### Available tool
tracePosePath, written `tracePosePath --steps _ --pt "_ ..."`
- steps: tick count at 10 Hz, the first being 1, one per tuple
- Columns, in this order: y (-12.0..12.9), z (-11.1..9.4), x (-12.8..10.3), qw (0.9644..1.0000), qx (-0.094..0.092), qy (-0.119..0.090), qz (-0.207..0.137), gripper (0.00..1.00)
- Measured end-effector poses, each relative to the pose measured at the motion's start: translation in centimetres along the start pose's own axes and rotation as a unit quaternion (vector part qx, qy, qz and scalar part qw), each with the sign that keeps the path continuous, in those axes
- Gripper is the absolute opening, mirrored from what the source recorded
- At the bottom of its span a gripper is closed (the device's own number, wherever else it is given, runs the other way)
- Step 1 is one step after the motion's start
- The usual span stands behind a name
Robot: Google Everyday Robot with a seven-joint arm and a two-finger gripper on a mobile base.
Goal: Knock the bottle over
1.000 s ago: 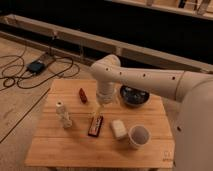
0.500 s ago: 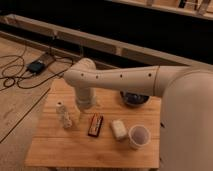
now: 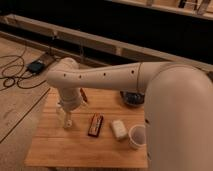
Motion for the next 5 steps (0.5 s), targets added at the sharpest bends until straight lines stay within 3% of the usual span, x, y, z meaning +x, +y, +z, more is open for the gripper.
tracePosePath --steps 2,5 --pt "-1.6 0.0 1.1 0.9998 0.002 0.003 -0.017 0.8" --pt "-2.8 0.2 4.4 0.9992 0.001 0.019 -0.036 0.8"
